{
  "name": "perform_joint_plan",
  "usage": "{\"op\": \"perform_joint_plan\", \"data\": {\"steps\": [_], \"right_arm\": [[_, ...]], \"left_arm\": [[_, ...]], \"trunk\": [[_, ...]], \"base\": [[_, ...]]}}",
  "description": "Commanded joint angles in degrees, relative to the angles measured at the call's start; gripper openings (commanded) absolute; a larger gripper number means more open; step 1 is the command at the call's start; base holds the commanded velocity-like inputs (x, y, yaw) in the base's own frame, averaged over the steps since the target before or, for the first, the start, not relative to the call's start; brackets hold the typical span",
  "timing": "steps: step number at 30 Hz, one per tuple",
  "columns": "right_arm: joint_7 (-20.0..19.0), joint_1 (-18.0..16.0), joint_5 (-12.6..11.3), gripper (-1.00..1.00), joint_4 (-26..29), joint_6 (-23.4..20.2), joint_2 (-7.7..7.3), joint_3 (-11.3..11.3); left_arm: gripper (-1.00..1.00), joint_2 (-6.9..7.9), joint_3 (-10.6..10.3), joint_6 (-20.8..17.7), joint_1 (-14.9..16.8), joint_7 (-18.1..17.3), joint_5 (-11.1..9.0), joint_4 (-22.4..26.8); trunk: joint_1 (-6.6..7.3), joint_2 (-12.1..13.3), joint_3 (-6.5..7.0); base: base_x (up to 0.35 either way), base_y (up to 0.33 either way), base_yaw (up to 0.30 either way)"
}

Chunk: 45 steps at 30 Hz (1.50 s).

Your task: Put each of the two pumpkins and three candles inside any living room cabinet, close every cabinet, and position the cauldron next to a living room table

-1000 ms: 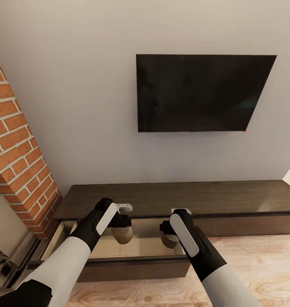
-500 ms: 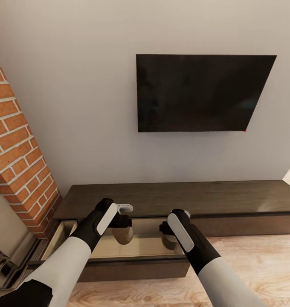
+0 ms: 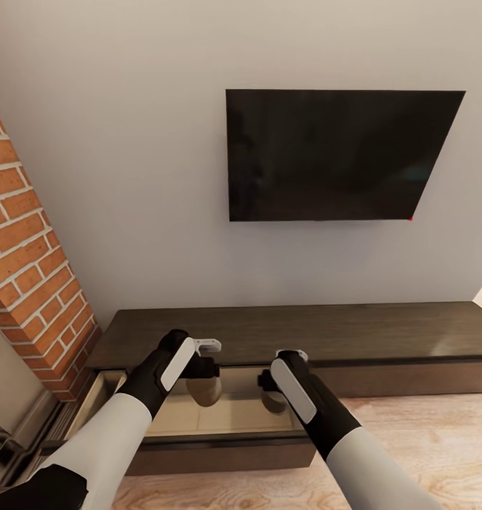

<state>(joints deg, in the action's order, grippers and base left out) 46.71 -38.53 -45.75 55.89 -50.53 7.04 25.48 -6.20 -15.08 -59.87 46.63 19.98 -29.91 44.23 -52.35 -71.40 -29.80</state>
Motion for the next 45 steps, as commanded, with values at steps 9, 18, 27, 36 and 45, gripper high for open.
{"op": "perform_joint_plan", "data": {"steps": [9, 18, 27, 36, 45], "right_arm": [[-0.64, -0.06, -0.52, -1.00, 0.01, 1.05, -0.01, 3.17], [-1.38, -0.06, -0.48, -1.00, 0.01, 1.13, -0.01, 3.92], [-1.43, -0.06, -0.48, -1.00, 0.01, 1.14, -0.01, 3.96], [-1.43, -0.06, -0.48, -1.00, 0.01, 1.14, -0.01, 3.96], [-1.43, -0.06, -0.48, -1.00, 0.01, 1.14, -0.01, 3.96]], "left_arm": [[-1.00, -0.15, -0.12, -0.13, 0.37, 0.50, -0.59, -1.74], [-1.00, -0.38, -0.12, -0.13, 1.15, 0.50, -0.59, -3.58], [-1.00, -0.49, -0.12, -0.13, 1.26, 0.50, -0.59, -3.70], [-1.00, -0.57, -0.12, -0.13, 1.27, 0.50, -0.52, -3.60], [-1.00, -0.57, -0.12, -0.13, 1.27, 0.50, -0.43, -3.54]], "trunk": [[0.00, -0.04, -0.06], [0.00, -0.04, -0.06], [0.00, -0.04, -0.06], [0.00, -0.04, -0.06], [0.00, -0.04, -0.06]], "base": [[0.002, 0.000, 0.000], [0.015, 0.000, 0.000], [0.075, 0.000, 0.000], [0.102, 0.000, 0.000], [0.184, 0.000, 0.000]]}}
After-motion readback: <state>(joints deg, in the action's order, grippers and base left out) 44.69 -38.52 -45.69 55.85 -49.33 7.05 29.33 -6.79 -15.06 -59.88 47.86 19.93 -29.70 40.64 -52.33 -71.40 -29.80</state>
